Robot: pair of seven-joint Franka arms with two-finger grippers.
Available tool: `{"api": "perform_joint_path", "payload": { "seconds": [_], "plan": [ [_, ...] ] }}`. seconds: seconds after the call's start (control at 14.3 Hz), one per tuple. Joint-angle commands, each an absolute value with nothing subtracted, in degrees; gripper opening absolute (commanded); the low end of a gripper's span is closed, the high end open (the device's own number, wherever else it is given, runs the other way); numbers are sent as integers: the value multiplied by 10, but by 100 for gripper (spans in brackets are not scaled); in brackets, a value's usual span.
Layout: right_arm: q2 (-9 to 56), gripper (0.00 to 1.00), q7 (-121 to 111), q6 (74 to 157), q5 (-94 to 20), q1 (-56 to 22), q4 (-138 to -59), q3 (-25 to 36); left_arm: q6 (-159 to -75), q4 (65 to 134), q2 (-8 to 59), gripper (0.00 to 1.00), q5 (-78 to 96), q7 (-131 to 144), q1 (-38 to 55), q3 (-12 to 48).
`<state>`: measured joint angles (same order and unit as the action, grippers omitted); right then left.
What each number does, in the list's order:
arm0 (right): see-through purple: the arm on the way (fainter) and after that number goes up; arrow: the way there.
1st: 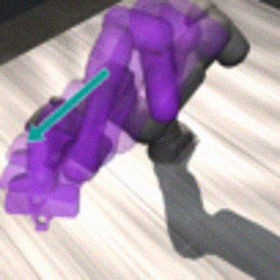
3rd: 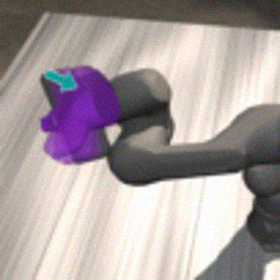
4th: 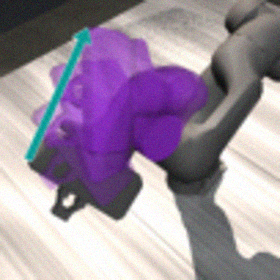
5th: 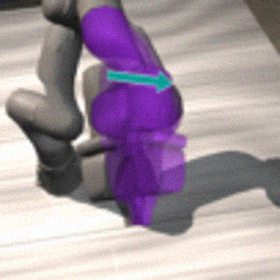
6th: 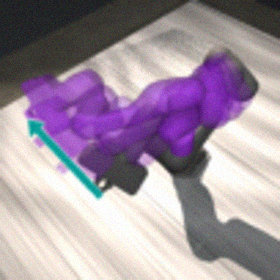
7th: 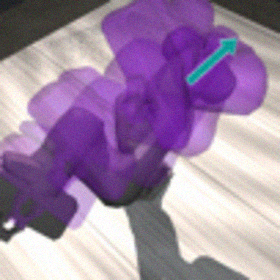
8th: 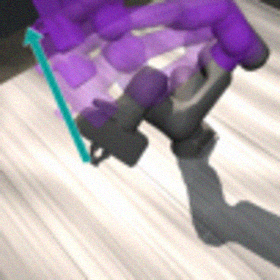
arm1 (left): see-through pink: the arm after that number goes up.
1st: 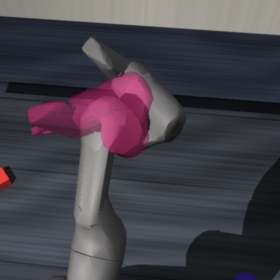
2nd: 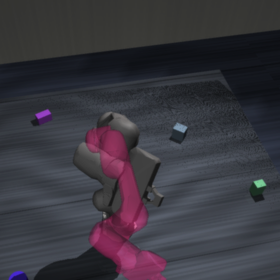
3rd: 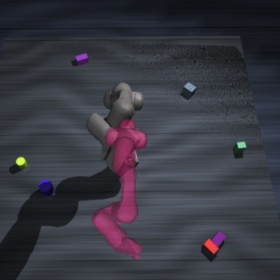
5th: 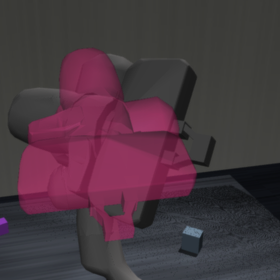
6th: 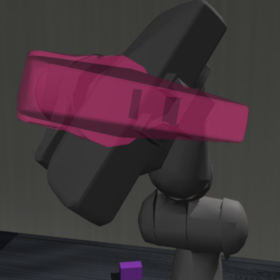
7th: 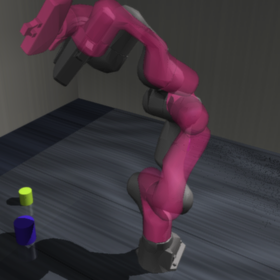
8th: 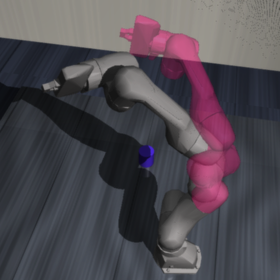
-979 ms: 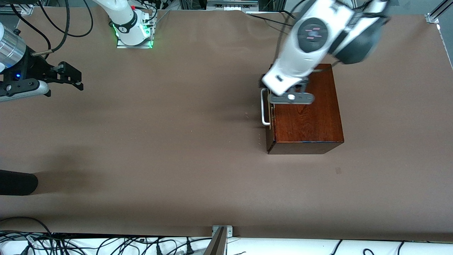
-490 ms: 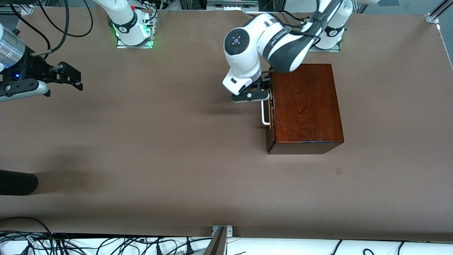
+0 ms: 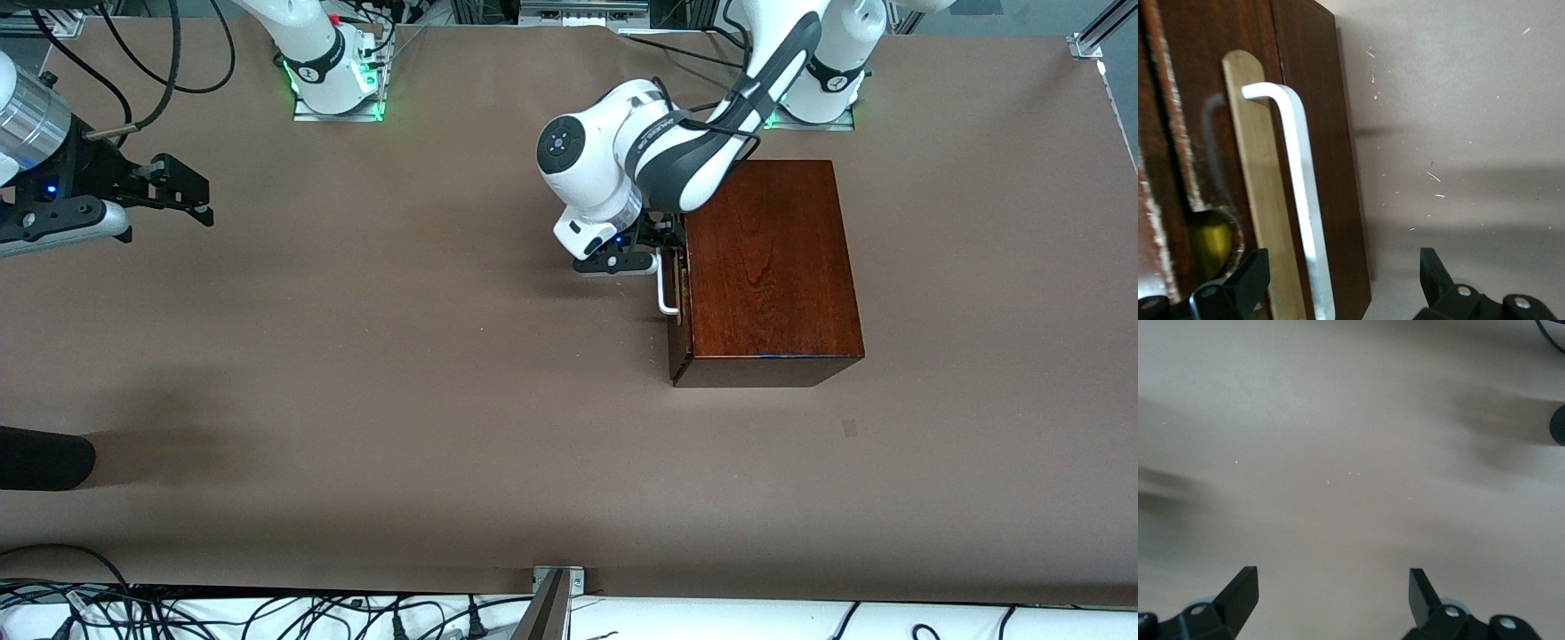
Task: Open drawer, take yellow block, close drawer
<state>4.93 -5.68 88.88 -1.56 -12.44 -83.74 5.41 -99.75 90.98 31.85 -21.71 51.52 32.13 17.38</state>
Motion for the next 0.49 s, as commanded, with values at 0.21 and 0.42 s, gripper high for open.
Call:
{"api": "perform_joint_path", "payload": {
  "seconds": [0.21, 0.42],
  "plan": [
    [42, 100, -45, 884, 43, -155, -829, 32, -994, 902, 332, 100, -234, 512, 322, 170],
    [39, 100, -34, 881, 42, -156, -829, 28, -1015, 898, 339, 100, -234, 518, 327, 170]
  ]
}}
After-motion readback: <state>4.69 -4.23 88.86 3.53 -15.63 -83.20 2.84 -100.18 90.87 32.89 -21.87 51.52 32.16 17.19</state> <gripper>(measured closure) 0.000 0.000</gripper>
